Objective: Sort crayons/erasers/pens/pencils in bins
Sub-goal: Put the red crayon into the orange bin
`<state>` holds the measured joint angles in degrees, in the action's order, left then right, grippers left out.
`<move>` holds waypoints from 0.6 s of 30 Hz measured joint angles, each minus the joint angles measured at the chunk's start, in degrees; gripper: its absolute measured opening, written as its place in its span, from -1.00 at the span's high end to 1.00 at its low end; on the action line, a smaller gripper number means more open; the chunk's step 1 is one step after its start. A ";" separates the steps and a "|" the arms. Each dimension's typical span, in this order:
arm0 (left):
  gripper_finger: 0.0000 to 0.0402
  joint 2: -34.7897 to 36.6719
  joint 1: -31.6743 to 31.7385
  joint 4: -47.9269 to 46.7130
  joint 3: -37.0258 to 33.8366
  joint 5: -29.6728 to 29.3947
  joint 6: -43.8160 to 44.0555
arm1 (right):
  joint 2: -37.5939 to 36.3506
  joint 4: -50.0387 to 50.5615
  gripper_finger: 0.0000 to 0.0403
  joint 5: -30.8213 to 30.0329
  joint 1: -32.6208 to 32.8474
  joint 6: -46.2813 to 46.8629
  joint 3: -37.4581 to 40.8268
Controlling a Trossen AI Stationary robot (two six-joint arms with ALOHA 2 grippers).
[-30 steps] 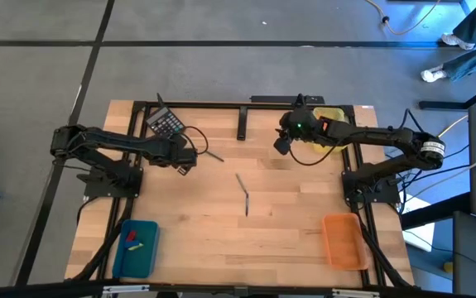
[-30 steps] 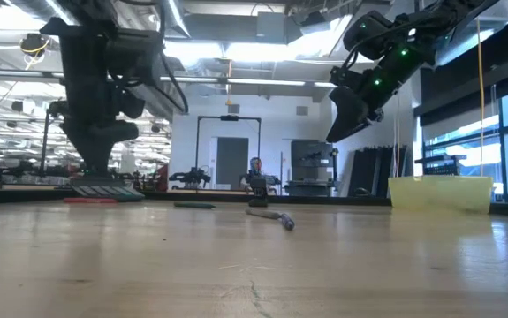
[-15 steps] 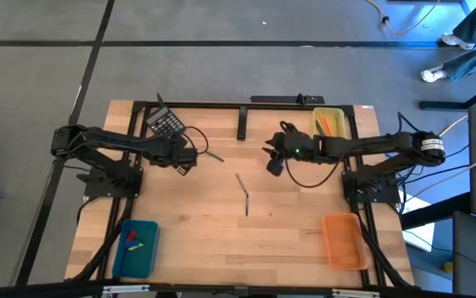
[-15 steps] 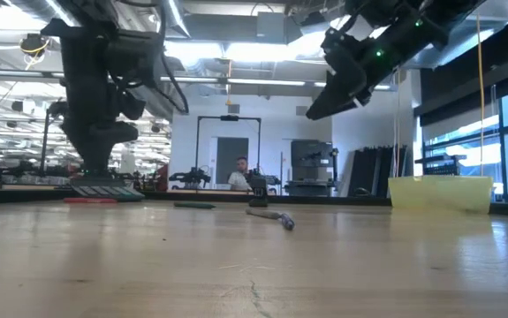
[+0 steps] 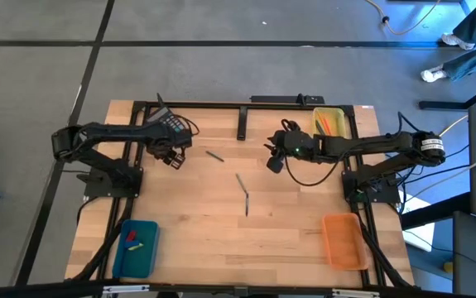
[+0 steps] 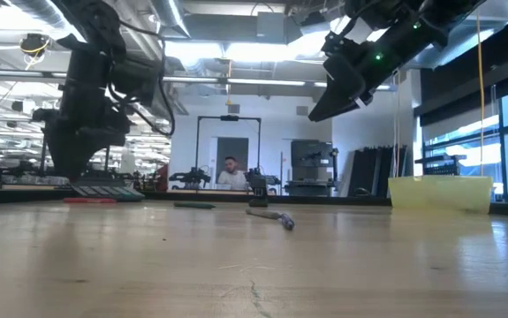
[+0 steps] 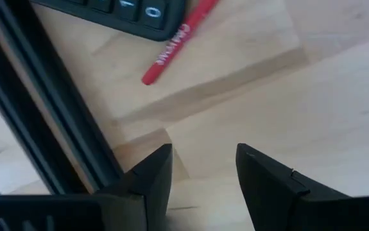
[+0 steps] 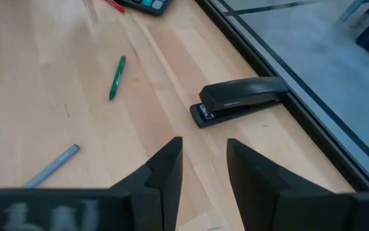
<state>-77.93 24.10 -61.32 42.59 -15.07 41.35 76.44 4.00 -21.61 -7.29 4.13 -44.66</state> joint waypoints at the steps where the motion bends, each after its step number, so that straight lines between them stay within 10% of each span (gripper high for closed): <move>1: 0.18 0.00 0.57 0.06 0.00 -0.63 -0.59 | 0.00 0.04 0.38 0.02 0.00 -0.16 0.00; 18: 0.18 -4.28 12.12 8.27 0.00 0.15 -14.79 | 0.00 0.26 0.38 0.18 0.00 -1.32 0.00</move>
<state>-82.21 36.22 -53.05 42.59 -14.92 26.56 76.44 4.26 -21.43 -7.29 2.81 -44.66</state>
